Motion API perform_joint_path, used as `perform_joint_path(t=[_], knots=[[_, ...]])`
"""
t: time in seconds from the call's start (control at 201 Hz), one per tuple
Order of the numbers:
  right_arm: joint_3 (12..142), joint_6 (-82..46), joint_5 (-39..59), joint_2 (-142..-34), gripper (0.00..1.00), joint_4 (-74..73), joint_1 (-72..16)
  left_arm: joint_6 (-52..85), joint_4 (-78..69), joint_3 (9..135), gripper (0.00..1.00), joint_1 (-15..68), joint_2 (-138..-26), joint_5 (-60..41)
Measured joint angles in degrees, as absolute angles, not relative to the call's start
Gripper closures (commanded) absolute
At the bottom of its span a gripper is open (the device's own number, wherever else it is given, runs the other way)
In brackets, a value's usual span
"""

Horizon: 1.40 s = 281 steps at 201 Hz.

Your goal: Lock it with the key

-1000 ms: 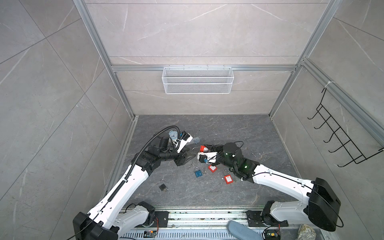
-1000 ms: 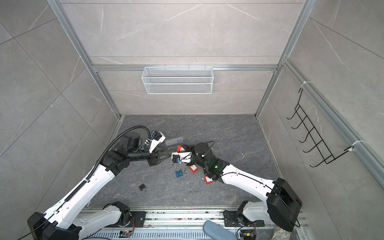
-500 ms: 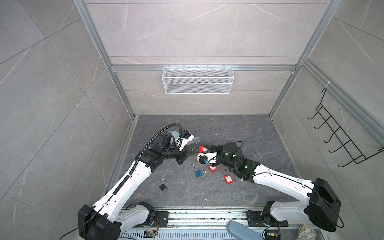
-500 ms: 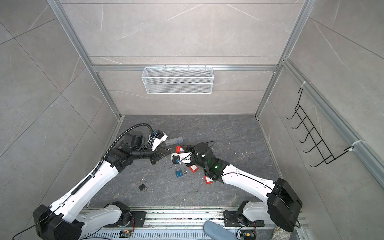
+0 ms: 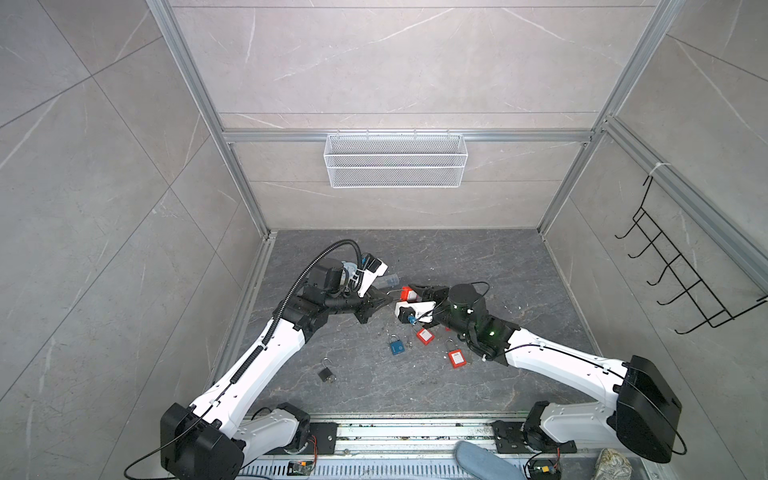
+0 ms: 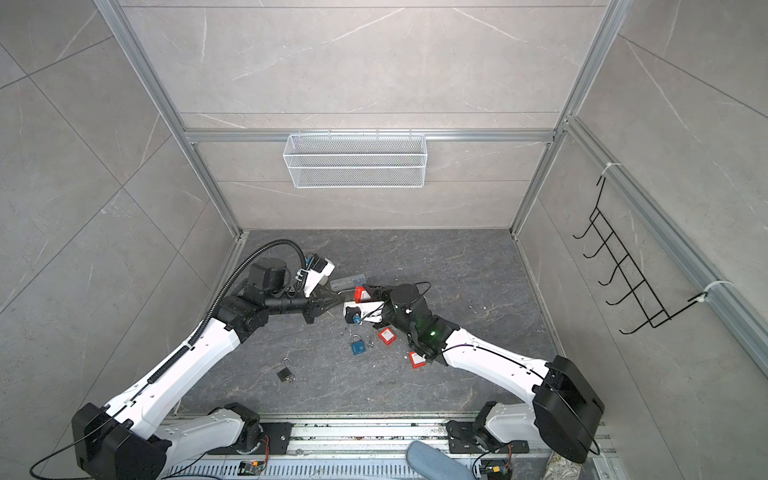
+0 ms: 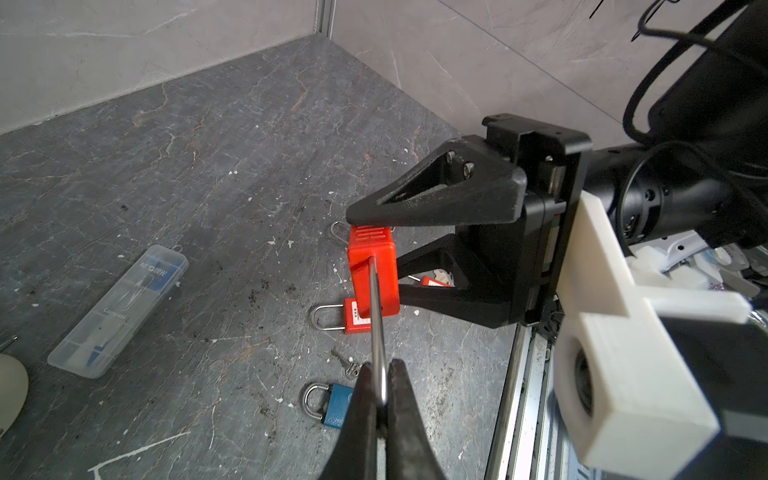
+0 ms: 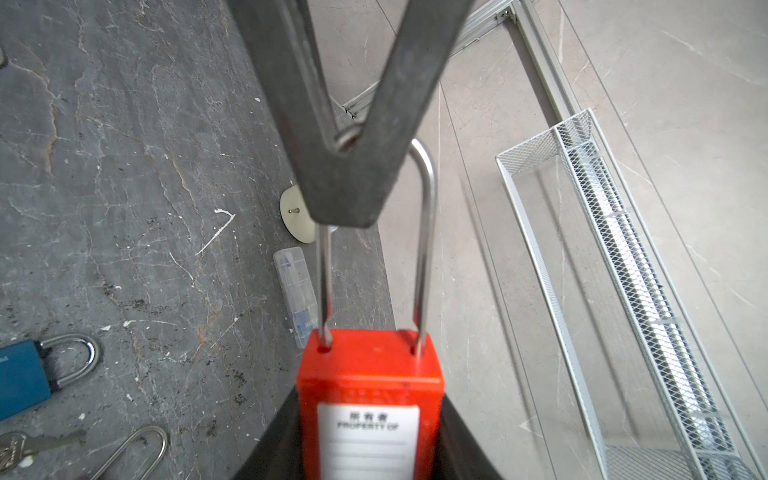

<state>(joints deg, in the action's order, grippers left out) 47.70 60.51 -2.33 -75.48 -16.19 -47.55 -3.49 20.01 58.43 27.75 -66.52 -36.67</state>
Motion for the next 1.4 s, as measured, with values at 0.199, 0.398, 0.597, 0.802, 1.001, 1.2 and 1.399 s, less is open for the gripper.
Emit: perform_joint_path(t=[0.199,0.398,0.597,0.802,1.001,1.2,1.399], knots=[[47.6,60.5,-2.5,-75.6,0.85,-17.0,-48.1,-1.9,17.6,58.1,1.0,27.6,-68.6,-39.2],[47.7,60.2,-1.7,-75.6,0.85,-15.7,-48.0,-1.4,15.8,56.7,1.0,27.7,-69.1,-40.1],[49.4,59.4,-1.7,-75.6,0.73,-10.2,-47.6,0.3,11.9,54.6,1.0,27.7,-70.3,-41.7],[55.7,58.7,1.1,-75.6,0.4,2.9,-46.6,-0.7,7.2,51.7,1.0,27.6,-69.7,-43.9],[65.3,56.1,8.5,-74.3,0.32,18.4,-42.7,-6.1,3.2,50.2,1.0,25.2,-69.2,-48.3],[75.4,53.3,16.4,-72.3,0.35,37.3,-36.9,-10.9,2.0,49.2,1.0,23.3,-68.8,-53.1],[81.5,52.2,19.7,-73.7,0.45,49.8,-31.7,-14.7,1.7,49.2,1.0,23.3,-68.8,-57.6]])
